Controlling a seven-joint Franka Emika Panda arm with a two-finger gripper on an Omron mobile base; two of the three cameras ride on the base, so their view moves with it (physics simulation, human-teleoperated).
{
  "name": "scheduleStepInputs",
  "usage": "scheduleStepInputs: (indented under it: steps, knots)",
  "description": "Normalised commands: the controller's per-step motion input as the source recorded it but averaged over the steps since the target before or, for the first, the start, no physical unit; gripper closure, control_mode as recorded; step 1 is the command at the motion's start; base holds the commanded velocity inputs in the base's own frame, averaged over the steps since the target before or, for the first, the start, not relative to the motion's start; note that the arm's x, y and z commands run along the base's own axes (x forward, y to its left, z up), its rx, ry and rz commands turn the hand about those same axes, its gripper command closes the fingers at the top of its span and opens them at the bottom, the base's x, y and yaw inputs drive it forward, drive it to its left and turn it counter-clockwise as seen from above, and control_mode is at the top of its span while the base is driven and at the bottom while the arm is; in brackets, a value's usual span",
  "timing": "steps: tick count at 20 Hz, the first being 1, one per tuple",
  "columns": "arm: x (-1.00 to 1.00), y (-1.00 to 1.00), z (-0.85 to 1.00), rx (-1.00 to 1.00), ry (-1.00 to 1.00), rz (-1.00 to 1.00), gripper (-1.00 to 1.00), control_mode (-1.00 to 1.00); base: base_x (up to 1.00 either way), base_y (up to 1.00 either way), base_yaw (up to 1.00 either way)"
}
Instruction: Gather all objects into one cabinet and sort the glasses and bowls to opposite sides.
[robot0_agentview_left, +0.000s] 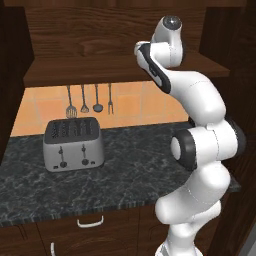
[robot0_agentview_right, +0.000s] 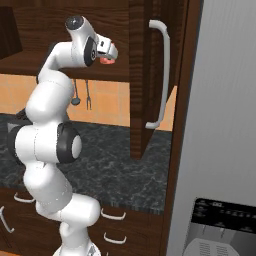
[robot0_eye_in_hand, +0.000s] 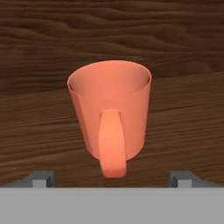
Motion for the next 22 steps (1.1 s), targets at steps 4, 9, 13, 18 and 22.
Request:
scheduleStepInputs:
  steps: [4,9,13,18,22]
  knots:
    - [0.57,0.0,0.0,0.0,0.03,0.0,-1.0,-1.0,0.0,0.0,0.0]
    - [0.56,0.0,0.0,0.0,0.04,0.0,-1.0,-1.0,0.0,0.0,0.0]
    - [0.43,0.02,0.0,0.0,0.04,0.0,1.0,-1.0,0.0,0.0,0.0]
    - [0.18,0.0,0.0,0.0,0.02,-0.02,1.0,-1.0,0.0,0.0,0.0]
    - [-0.01,0.0,0.0,0.0,0.0,-0.02,1.0,-1.0,0.0,0.0,0.0]
